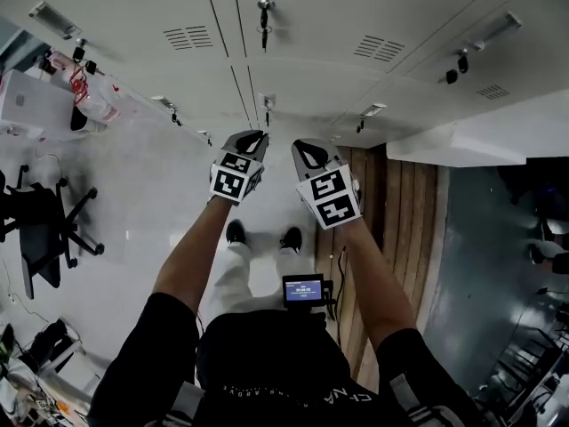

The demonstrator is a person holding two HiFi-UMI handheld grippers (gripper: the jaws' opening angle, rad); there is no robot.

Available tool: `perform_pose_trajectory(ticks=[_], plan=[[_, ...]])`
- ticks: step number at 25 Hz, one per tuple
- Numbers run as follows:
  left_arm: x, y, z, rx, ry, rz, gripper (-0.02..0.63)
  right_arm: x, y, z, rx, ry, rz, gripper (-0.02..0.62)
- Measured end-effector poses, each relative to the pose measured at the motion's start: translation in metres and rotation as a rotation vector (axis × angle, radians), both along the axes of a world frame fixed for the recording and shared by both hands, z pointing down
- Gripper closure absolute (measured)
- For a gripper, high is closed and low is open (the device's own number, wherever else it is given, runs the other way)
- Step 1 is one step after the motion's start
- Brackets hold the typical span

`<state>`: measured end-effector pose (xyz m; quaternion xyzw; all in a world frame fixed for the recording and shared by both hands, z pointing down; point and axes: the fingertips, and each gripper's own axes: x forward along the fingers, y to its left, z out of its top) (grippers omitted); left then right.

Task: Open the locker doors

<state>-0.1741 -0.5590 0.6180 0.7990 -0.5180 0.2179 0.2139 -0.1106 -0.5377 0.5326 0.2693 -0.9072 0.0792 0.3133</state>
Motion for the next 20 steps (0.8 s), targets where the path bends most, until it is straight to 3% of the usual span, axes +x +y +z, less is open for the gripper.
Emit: perform_pose_trajectory(ticks=[6, 10, 14, 20], plan=[[-0.017, -0.032, 0.042, 0.070, -0.018, -0.135, 0.581, -0.006, -0.025, 0.036, 0.024, -0.051, 0.074, 0.566], [-0.017, -0.042, 0.061, 0.094, 0.021, -0.163, 0.521, -0.014, -0.028, 0.054, 0.026, -0.073, 0.093, 0.566], [-0.014, -0.052, 0.081, 0.103, 0.026, -0.177, 0.518, -0.016, -0.026, 0.065, 0.034, -0.097, 0.114, 0.566], [-0.022, -0.069, 0.107, 0.102, 0.025, -0.274, 0.520, -0.011, -0.024, 0.078, 0.035, -0.098, 0.128, 0.566]])
